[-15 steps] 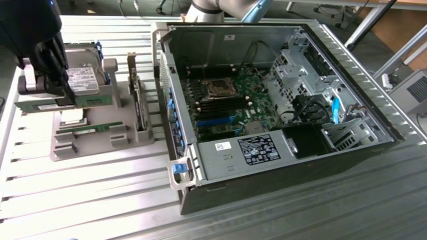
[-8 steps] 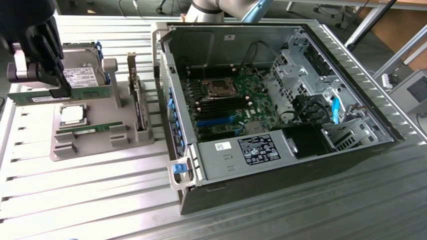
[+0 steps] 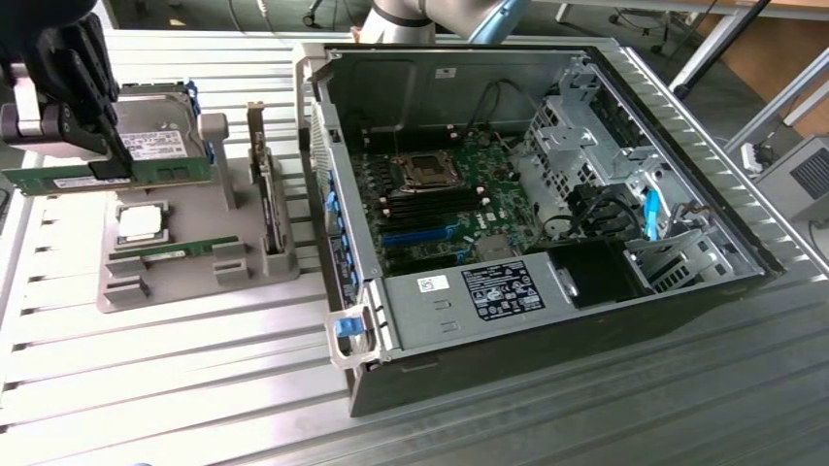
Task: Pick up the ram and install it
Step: 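Pick up the ram and move it above insertion slot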
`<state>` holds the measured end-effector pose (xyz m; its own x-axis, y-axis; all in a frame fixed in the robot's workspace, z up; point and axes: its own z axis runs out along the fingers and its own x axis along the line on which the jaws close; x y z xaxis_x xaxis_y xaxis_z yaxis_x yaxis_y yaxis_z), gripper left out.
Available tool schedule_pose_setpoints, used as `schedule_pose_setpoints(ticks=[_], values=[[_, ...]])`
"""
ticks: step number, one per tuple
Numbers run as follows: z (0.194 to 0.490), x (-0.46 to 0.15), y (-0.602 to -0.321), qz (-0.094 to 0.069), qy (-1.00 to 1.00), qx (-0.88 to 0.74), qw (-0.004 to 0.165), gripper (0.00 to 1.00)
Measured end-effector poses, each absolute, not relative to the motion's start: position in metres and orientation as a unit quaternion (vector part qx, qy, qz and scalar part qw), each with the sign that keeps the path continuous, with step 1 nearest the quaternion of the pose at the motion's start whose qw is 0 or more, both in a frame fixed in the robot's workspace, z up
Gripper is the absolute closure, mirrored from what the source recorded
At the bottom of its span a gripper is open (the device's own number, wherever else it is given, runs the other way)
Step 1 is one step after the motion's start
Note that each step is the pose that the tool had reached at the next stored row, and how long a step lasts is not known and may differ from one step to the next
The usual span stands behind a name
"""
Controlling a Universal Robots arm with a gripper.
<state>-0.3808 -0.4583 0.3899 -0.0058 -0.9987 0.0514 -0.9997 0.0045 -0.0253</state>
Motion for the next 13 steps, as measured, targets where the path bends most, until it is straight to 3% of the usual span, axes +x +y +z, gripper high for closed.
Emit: schedule_pose_setpoints(ticks=[13], values=[[0.39, -0.342, -0.458, 0.027, -0.709, 0.705, 0.009, 0.89]])
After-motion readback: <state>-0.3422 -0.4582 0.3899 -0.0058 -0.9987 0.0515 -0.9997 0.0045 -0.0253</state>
